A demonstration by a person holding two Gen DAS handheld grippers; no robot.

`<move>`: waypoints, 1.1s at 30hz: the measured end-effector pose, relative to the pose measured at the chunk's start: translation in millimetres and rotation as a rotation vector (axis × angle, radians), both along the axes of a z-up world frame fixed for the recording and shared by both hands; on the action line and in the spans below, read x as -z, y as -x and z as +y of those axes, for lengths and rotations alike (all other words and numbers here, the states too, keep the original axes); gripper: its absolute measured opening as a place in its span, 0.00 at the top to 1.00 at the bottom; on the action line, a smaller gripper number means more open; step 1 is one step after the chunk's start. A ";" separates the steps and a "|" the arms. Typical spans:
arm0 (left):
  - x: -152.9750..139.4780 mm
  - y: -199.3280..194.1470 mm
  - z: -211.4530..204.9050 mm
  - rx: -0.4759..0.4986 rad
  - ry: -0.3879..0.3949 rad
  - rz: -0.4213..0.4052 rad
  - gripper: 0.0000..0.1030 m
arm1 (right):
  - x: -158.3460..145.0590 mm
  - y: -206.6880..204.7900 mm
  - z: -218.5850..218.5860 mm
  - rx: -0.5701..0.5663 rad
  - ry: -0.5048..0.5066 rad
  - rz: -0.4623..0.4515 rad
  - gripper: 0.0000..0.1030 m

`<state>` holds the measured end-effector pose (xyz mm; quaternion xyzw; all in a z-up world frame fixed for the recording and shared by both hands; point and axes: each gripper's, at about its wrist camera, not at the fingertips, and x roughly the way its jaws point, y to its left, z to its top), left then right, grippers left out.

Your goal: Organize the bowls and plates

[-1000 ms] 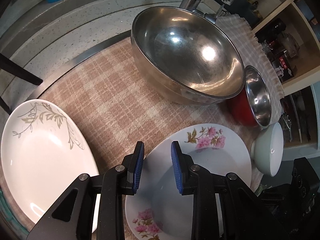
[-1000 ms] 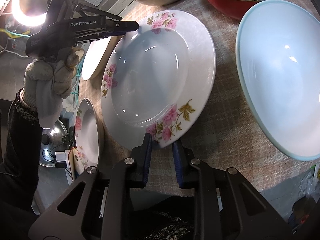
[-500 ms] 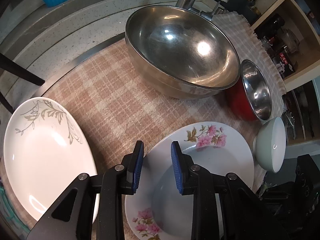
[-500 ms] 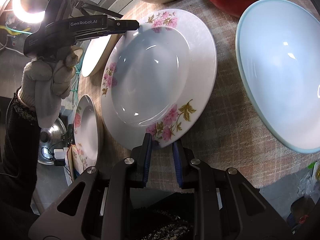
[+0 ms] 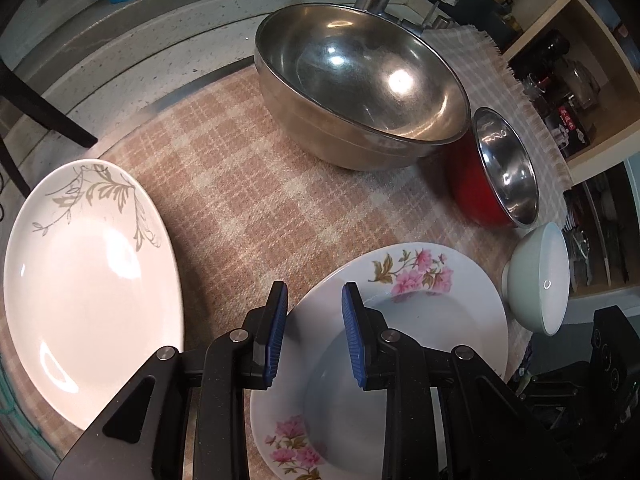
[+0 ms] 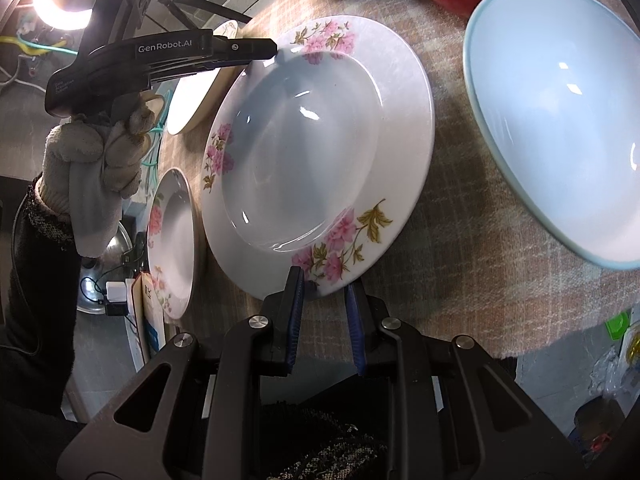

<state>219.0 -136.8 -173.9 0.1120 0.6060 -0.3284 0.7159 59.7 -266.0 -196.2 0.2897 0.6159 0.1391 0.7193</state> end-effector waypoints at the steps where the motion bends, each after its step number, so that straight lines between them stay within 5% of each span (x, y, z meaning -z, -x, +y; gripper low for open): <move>1: 0.1 1.2 0.7 -0.002 0.000 0.000 0.75 | -0.1 1.1 -0.3 -0.003 0.001 0.000 0.79; 33: -1.3 27.7 14.0 -0.071 0.008 0.012 0.75 | -4.1 14.2 -29.1 0.021 0.026 0.018 0.79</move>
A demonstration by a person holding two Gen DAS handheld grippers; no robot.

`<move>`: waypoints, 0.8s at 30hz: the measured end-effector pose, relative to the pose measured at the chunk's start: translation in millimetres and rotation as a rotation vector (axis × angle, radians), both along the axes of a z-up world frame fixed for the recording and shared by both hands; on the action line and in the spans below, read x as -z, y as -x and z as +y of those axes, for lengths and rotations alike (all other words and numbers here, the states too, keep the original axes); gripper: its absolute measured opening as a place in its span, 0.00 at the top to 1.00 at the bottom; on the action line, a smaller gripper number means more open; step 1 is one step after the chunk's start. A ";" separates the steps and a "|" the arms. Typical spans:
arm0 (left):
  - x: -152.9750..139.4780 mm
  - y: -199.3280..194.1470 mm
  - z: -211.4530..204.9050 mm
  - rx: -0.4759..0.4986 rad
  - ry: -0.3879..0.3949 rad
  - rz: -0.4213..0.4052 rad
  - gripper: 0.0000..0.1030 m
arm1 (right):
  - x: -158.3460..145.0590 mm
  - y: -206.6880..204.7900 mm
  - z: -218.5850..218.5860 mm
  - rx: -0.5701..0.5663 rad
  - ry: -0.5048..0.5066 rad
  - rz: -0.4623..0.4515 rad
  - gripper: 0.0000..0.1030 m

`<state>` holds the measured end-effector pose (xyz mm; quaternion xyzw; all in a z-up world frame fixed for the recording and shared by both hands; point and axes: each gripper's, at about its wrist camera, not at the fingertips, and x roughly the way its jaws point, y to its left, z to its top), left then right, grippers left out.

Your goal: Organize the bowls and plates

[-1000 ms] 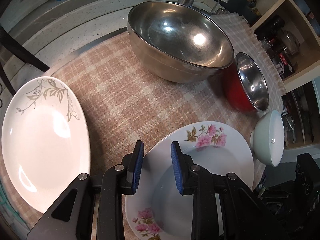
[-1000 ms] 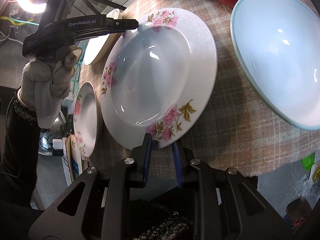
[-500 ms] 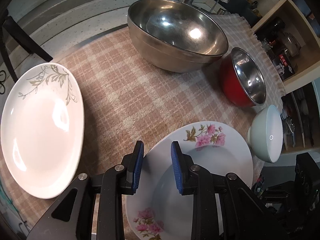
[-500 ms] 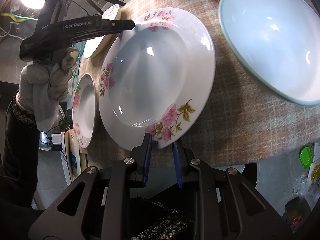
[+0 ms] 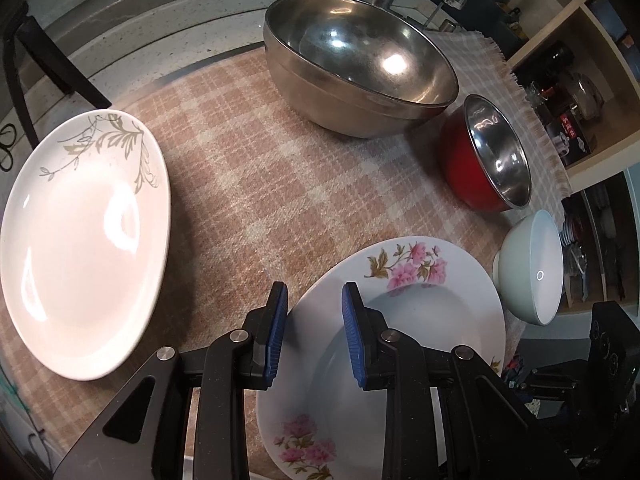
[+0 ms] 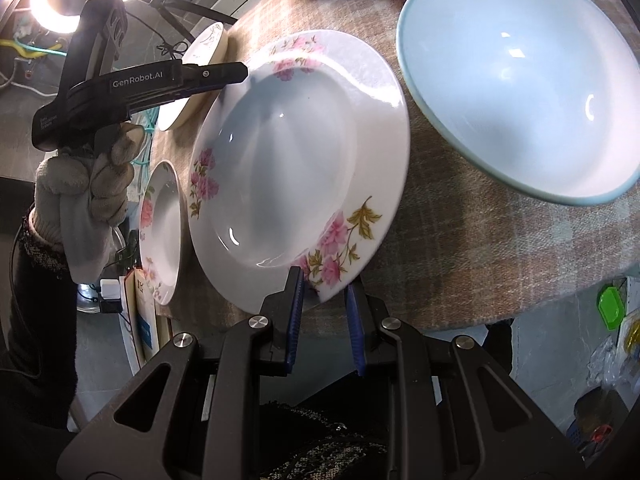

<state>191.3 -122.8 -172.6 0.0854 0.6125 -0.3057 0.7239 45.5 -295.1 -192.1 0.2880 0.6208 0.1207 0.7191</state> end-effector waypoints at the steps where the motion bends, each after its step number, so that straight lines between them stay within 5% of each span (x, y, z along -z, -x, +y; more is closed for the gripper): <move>1: -0.1 -0.4 0.2 0.000 0.001 0.002 0.75 | -0.2 0.5 0.7 0.001 0.003 -0.001 0.79; 13: -7.6 -2.7 7.6 -0.017 0.027 -0.003 0.75 | -4.9 -0.9 7.8 -0.057 0.032 0.006 0.77; 24: -52.5 2.4 59.9 -0.139 0.110 -0.078 0.74 | -14.2 -2.9 19.8 -0.136 0.069 0.005 0.71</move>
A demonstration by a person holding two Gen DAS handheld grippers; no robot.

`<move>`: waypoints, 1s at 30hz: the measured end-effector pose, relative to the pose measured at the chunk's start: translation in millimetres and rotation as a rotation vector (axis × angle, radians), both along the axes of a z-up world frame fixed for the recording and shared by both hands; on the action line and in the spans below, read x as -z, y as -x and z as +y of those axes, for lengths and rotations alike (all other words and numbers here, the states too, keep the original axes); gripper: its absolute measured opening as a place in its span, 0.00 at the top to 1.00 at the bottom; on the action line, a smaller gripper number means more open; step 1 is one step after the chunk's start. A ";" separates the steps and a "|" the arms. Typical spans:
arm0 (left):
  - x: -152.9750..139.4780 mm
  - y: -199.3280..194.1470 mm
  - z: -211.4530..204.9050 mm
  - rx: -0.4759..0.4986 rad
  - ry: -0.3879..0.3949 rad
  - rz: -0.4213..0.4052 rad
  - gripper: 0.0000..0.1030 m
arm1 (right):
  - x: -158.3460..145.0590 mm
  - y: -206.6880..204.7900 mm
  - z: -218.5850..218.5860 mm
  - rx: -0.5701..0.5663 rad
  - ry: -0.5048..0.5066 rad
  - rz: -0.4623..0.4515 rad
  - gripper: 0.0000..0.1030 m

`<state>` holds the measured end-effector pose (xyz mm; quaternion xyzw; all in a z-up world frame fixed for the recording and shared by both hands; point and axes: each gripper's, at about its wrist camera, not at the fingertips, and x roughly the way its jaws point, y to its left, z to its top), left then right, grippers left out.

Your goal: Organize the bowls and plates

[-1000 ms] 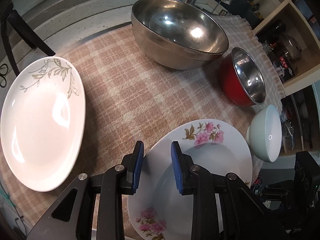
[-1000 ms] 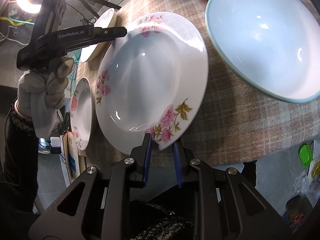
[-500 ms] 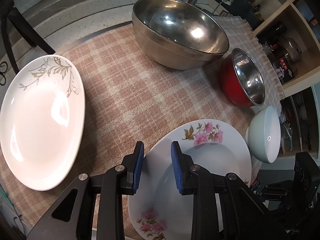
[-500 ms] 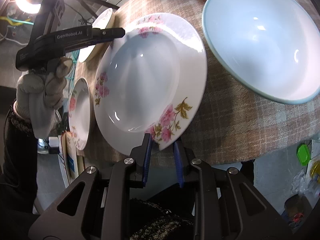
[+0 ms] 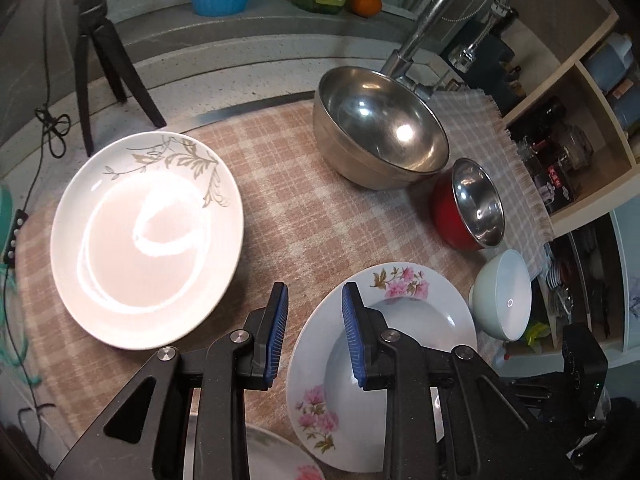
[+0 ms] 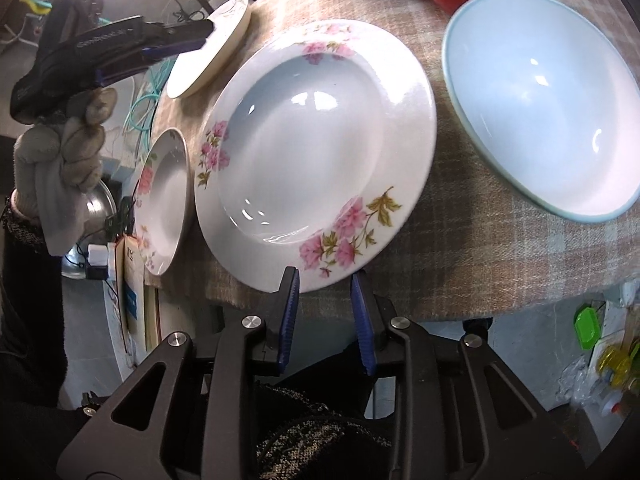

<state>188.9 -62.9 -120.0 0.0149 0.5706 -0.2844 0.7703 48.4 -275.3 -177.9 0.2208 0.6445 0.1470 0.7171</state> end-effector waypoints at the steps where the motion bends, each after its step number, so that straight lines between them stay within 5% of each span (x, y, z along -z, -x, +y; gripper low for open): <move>1: -3.7 1.8 6.8 -0.016 0.011 -0.007 0.74 | -0.5 -0.3 1.3 -0.007 0.005 -0.001 0.71; 15: -26.9 59.5 93.3 -0.264 0.083 -0.063 0.74 | -28.5 -6.0 12.6 -0.074 0.018 -0.104 0.71; 30: -1.4 143.0 169.5 -0.628 0.129 -0.017 0.67 | -51.3 -50.3 62.2 -0.223 -0.018 -0.211 0.71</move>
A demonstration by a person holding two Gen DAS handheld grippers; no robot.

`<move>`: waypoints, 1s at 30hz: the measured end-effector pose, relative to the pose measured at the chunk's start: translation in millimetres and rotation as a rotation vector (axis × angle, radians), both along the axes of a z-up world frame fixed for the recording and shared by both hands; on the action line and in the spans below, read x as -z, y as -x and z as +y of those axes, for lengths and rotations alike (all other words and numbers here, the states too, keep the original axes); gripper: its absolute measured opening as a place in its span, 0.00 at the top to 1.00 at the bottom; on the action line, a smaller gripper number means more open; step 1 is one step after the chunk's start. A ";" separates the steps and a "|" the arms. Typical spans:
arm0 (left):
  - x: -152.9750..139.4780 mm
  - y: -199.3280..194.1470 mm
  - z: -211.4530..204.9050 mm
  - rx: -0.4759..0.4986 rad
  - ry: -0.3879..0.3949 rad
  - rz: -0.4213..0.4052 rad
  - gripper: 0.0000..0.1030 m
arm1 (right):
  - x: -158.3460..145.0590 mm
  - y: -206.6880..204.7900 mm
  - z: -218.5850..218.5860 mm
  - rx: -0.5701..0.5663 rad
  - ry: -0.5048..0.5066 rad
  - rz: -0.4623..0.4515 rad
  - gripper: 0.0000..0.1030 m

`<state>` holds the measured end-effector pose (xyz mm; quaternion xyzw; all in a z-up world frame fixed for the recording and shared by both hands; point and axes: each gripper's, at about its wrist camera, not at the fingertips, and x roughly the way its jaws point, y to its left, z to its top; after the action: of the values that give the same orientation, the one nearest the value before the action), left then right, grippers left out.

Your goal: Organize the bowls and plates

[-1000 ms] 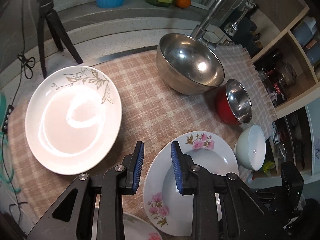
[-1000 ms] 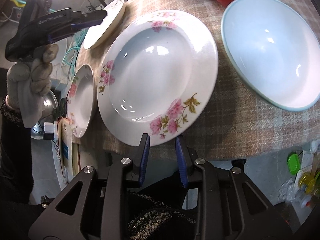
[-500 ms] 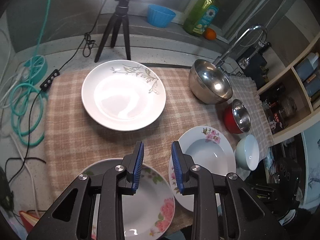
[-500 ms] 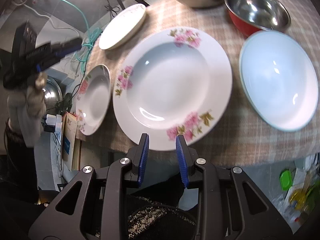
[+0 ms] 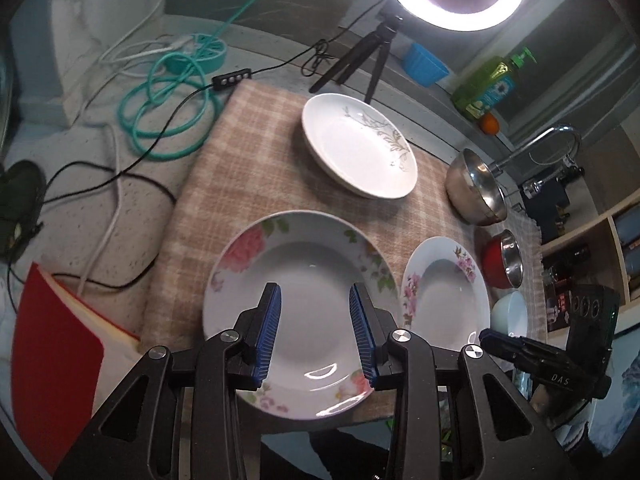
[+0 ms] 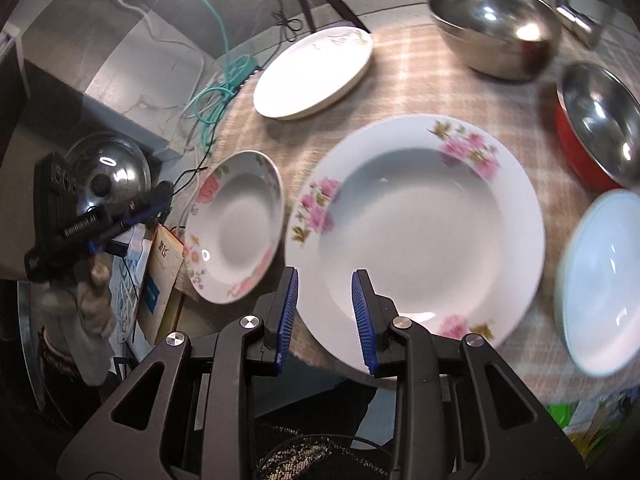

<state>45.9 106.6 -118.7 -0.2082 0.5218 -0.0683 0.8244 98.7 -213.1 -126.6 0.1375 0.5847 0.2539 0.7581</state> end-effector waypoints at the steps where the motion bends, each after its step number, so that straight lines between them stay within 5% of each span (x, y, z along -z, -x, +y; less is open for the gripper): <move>1: 3.3 4.8 3.7 -0.017 -0.001 0.006 0.67 | -0.5 -3.2 5.8 -0.018 0.003 -0.007 0.71; 13: 28.8 38.9 29.8 -0.163 -0.003 0.049 0.67 | 13.5 -47.0 76.9 -0.179 0.064 -0.034 0.71; 30: 56.2 35.3 35.9 -0.190 0.050 0.099 0.67 | 46.5 -83.7 124.9 -0.294 0.163 -0.026 0.71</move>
<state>10.5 142.5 -174.9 -0.2802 0.5379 0.0077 0.7950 182.5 -88.2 -173.1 -0.0149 0.6073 0.3157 0.7289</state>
